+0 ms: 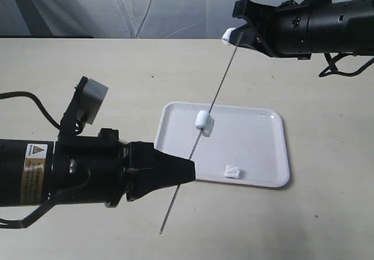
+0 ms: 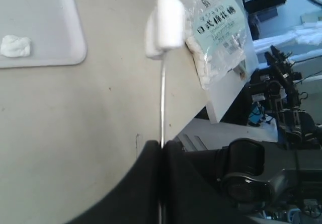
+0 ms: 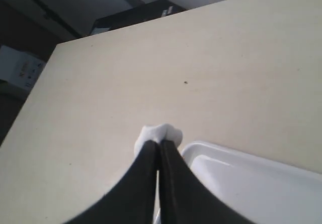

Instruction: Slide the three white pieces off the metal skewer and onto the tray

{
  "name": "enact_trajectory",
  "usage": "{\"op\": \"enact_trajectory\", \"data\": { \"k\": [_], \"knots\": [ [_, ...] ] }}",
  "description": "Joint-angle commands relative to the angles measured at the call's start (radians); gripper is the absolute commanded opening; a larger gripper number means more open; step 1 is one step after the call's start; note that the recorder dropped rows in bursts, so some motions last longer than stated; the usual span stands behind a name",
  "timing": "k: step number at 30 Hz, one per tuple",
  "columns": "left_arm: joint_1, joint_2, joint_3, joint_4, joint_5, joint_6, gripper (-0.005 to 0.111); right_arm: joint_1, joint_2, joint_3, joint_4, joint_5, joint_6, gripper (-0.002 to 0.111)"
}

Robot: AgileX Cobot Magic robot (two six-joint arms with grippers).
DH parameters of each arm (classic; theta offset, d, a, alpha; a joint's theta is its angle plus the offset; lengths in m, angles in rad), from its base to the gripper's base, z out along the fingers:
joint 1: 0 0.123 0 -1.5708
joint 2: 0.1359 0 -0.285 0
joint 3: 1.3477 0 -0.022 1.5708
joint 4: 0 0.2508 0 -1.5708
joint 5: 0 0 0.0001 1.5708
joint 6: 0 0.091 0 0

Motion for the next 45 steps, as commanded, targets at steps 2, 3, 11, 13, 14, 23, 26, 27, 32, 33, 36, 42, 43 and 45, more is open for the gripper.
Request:
{"op": "enact_trajectory", "data": {
  "k": [2, 3, 11, 13, 14, 23, 26, 27, 32, 33, 36, 42, 43, 45],
  "knots": [
    [-0.005, -0.003, 0.000, 0.046, 0.000, -0.003, 0.000, -0.004, 0.001, -0.007, -0.043, -0.081, -0.040, 0.000],
    [-0.005, -0.003, 0.000, 0.053, 0.002, -0.008, 0.000, -0.004, 0.001, -0.007, -0.051, -0.081, -0.040, 0.000],
    [-0.005, -0.003, 0.000, 0.085, 0.216, -0.014, 0.000, -0.004, 0.001, -0.005, -0.335, 0.036, 0.123, 0.000],
    [-0.005, -0.003, 0.000, 0.084, 0.276, 0.010, 0.000, -0.004, 0.001, -0.005, -0.501, 0.096, 0.250, 0.000],
    [-0.005, -0.003, 0.000, 0.084, 0.273, 0.012, 0.000, -0.004, 0.001, -0.005, -0.542, 0.121, 0.290, 0.000],
    [-0.005, -0.003, 0.000, -0.209, 0.302, 0.221, 0.000, -0.004, 0.001, -0.005, -0.432, 0.255, 0.318, 0.040],
    [-0.005, 0.036, -0.021, -0.265, 0.264, 0.257, 0.000, -0.004, 0.001, -0.005, -0.283, 0.374, 0.295, 0.040],
    [-0.005, 0.057, -0.036, -0.270, 0.245, 0.272, 0.000, -0.004, 0.001, -0.005, -0.255, 0.401, 0.282, 0.040],
    [-0.005, 0.113, -0.070, -0.283, 0.223, 0.274, 0.000, -0.004, 0.001, -0.005, -0.234, 0.440, 0.282, 0.038],
    [-0.005, 0.113, -0.070, -0.308, 0.210, 0.276, 0.000, -0.004, 0.001, -0.005, -0.234, 0.442, 0.269, 0.034],
    [-0.001, 0.113, -0.070, -0.524, 0.123, 0.412, 0.000, -0.004, 0.001, -0.005, -0.228, 0.451, 0.255, 0.025],
    [0.058, 0.113, -0.070, -0.693, -0.071, 0.462, 0.000, -0.004, 0.001, -0.005, -0.140, 0.492, 0.173, 0.025],
    [0.063, 0.113, -0.070, -0.689, -0.089, 0.445, 0.000, -0.004, 0.001, -0.005, -0.125, 0.499, 0.165, 0.025],
    [0.073, 0.113, -0.070, -0.666, -0.094, 0.426, 0.000, -0.004, 0.001, -0.005, -0.082, 0.534, 0.130, 0.025]
  ]
}}
